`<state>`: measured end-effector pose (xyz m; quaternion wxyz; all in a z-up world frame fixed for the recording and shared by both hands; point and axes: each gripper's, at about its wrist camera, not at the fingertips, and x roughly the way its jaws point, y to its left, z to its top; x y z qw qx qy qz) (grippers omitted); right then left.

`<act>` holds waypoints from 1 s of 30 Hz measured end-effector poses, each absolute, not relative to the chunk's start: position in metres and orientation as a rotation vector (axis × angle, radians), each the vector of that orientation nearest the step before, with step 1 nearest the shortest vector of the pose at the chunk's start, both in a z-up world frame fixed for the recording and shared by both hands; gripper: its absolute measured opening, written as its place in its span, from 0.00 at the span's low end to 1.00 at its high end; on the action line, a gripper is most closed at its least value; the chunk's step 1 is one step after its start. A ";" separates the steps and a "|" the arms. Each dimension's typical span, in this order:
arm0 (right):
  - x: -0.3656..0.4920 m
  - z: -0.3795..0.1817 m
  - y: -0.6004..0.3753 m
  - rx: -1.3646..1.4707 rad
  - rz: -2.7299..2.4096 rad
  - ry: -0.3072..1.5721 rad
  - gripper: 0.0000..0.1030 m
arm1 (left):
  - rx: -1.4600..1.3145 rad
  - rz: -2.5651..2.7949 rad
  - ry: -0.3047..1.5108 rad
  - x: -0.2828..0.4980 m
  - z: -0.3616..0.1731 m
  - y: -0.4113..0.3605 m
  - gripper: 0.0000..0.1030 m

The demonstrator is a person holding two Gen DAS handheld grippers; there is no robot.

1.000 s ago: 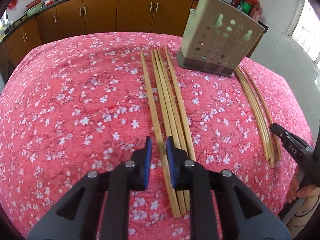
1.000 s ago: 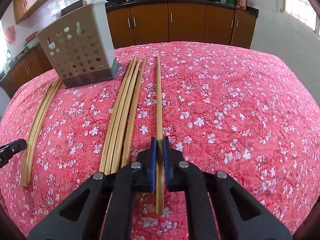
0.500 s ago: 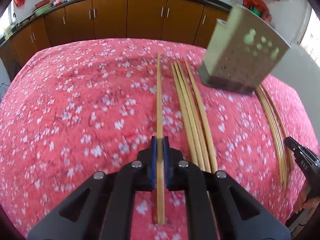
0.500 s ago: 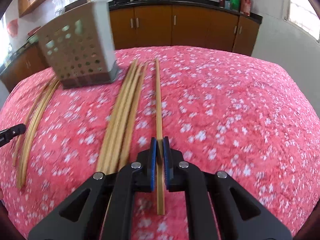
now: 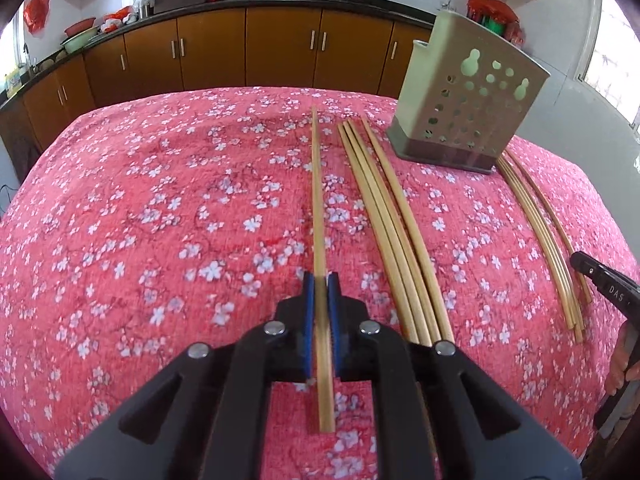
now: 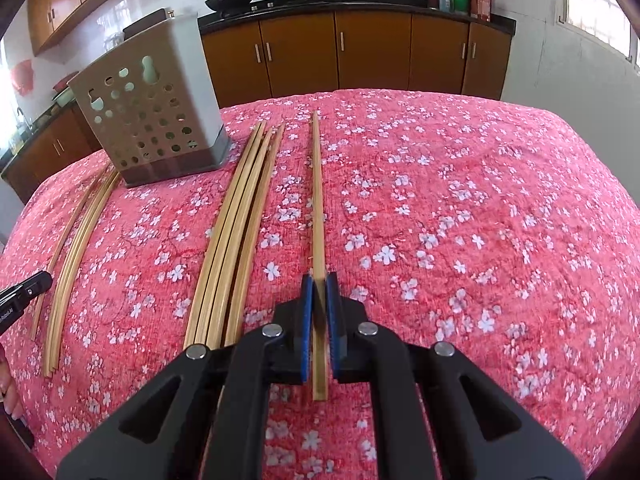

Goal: Organize utensils
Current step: 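Close the left tool on a single chopstick while the right tool grasps another, then lift the left tool's chopstick into the holder and open while the right tool does likewise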

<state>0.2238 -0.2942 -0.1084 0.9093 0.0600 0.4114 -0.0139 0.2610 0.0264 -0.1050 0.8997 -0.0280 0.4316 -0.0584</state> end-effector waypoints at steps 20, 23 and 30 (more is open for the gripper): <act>0.182 -0.014 -0.310 0.110 -0.039 0.496 0.07 | -0.040 -0.118 0.681 0.235 -0.006 0.032 0.08; 0.180 0.003 -0.311 0.122 -0.042 0.444 0.07 | -0.059 -0.112 0.598 0.232 0.026 0.036 0.08; 0.188 0.039 -0.316 0.118 -0.043 0.365 0.07 | -0.068 -0.078 0.511 0.244 0.073 0.043 0.08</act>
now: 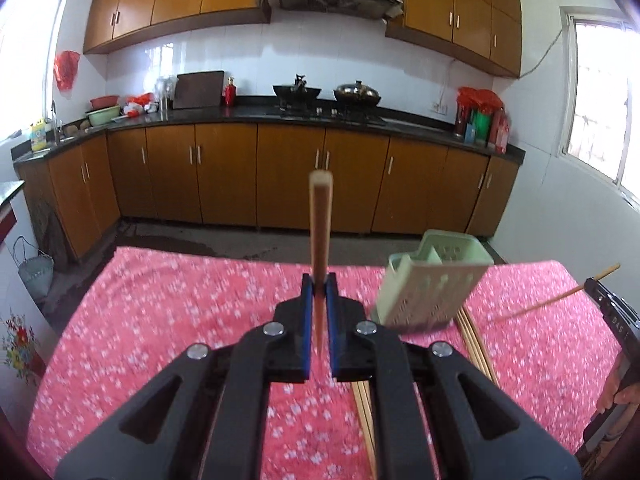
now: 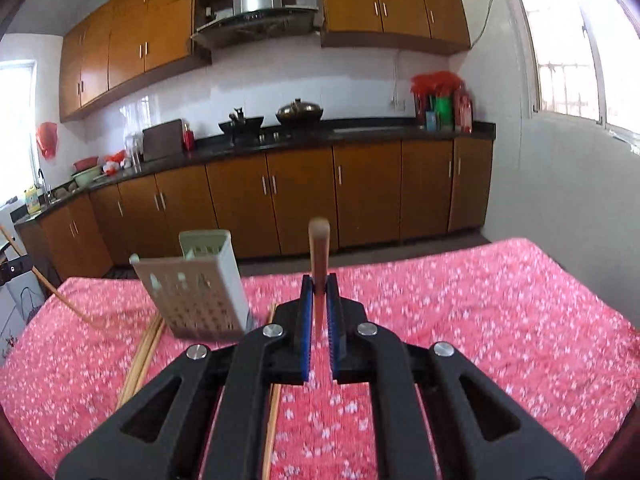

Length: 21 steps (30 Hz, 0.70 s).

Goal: Organize utensils
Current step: 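Lift the left tool's chopstick into the holder and open while the right tool does likewise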

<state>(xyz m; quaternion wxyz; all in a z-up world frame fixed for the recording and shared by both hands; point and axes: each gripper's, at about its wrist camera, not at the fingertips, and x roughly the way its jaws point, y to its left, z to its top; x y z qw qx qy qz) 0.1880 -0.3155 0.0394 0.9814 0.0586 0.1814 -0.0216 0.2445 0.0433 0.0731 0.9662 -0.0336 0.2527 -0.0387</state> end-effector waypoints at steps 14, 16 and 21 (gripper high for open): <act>0.193 0.166 -0.304 0.278 0.144 0.053 0.07 | -0.199 -0.178 0.238 0.254 0.199 0.012 0.08; 0.206 0.161 -0.292 0.265 0.153 0.052 0.07 | -0.202 -0.209 0.238 0.260 0.196 -0.002 0.08; 0.239 0.129 -0.274 0.225 0.131 0.137 0.07 | -0.180 -0.247 0.298 0.282 0.164 -0.035 0.08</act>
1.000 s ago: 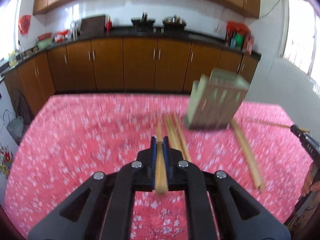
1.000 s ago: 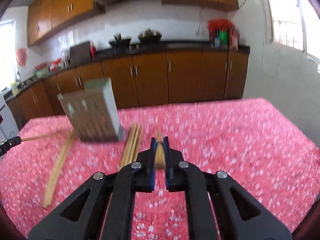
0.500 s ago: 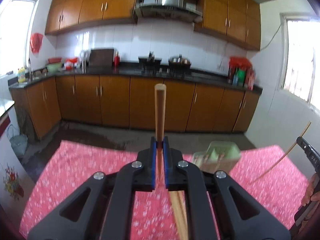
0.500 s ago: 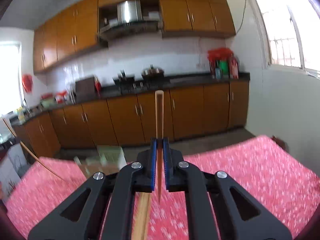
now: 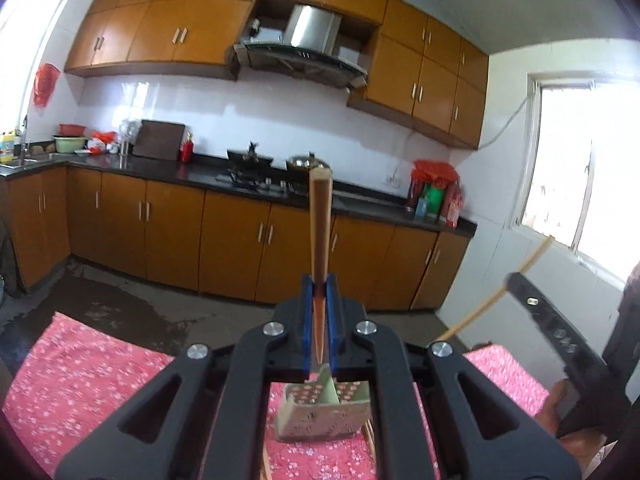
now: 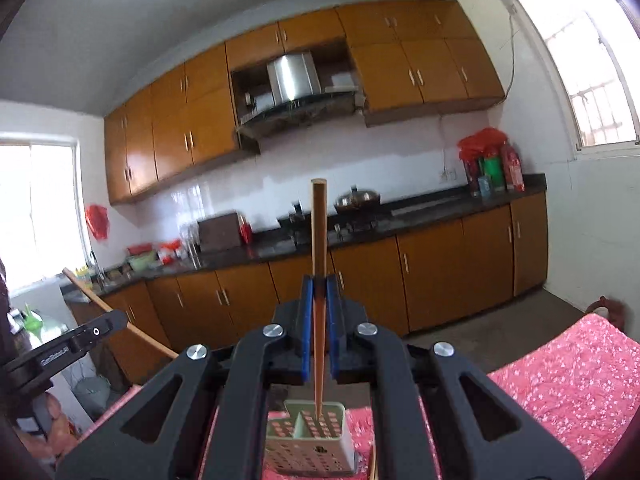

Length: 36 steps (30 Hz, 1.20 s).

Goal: Organize utensils
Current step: 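Lift the left tool's chopstick into the holder and open while the right tool does likewise, then move both open tools back down to the chopstick rows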

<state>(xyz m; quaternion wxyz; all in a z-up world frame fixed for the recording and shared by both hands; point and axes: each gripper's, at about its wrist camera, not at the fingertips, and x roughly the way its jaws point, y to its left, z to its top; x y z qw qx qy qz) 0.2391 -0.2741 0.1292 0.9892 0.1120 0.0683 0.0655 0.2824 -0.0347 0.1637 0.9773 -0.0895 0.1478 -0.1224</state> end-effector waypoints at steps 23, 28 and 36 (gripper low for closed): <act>0.230 0.110 -0.280 0.218 0.106 0.271 0.44 | -0.129 -0.197 0.395 0.295 0.117 -0.038 0.32; 0.198 0.097 -0.303 0.227 0.064 0.316 0.44 | -0.136 -0.138 0.396 0.268 0.124 -0.015 0.39; 0.213 -0.030 -0.312 0.257 0.064 0.729 0.33 | -0.141 0.003 0.627 0.246 0.034 0.040 0.42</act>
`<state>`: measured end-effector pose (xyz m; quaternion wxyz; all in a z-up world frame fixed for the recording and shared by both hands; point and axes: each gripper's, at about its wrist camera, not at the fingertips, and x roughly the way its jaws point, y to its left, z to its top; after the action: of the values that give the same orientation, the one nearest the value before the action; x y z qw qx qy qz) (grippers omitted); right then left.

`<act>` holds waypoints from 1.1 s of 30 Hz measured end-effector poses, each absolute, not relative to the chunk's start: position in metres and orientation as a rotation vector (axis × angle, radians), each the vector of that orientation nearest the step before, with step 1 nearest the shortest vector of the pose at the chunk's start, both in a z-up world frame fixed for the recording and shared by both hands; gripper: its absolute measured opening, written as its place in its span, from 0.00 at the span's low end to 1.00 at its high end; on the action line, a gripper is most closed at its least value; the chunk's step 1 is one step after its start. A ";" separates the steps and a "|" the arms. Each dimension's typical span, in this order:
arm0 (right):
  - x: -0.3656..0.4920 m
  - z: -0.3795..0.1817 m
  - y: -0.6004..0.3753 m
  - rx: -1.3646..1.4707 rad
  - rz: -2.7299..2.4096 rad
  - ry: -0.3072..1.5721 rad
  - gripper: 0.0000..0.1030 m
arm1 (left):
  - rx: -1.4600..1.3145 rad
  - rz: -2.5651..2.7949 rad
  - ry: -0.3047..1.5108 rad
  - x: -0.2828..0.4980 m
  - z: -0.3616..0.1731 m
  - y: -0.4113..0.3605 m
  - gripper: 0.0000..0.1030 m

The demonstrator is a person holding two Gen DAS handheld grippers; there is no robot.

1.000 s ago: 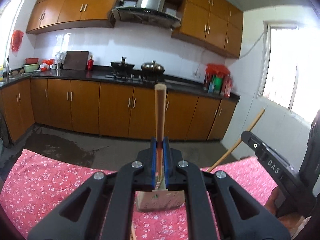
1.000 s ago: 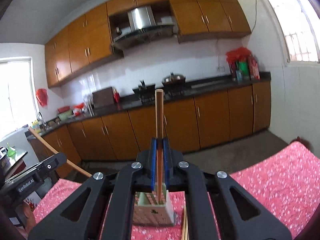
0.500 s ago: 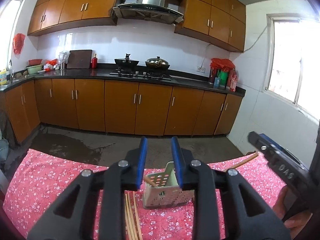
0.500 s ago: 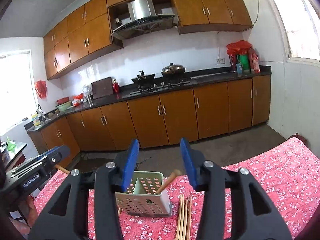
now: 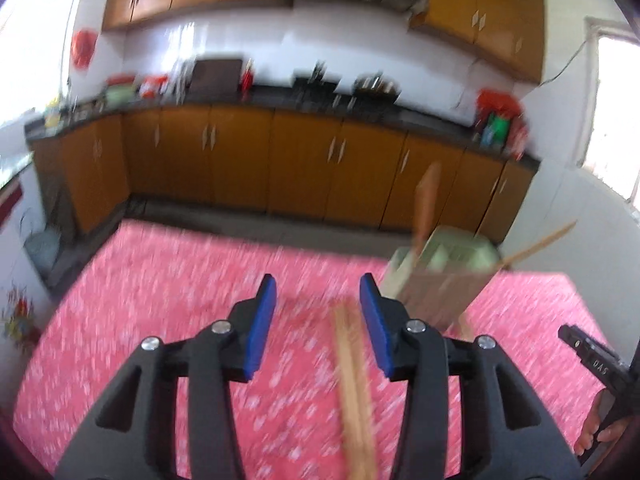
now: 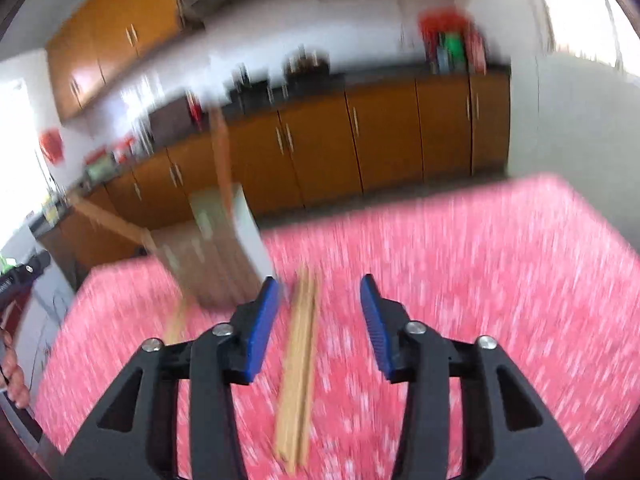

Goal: Organize utensils
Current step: 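Move both open tools back down to the chopstick rows, then grasp a single chopstick with the left tool while the right tool grasps another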

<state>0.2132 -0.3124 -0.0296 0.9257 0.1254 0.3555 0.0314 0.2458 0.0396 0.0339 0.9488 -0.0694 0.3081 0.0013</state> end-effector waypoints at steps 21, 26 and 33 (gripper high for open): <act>0.228 -0.115 -0.295 0.186 -0.036 0.897 0.07 | -0.244 -0.129 0.934 0.240 -0.083 0.023 0.27; 0.228 -0.114 -0.292 0.128 -0.032 0.886 0.08 | -0.199 -0.137 0.967 0.242 -0.094 0.006 0.18; 0.224 -0.115 -0.292 0.126 -0.028 0.886 0.08 | -0.128 -0.125 0.953 0.242 -0.095 -0.009 0.15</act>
<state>0.2244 -0.2920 -0.1147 0.9015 0.0611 0.4283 -0.0135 0.2420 -0.0088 -0.0954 0.8848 -0.0617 0.4580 -0.0600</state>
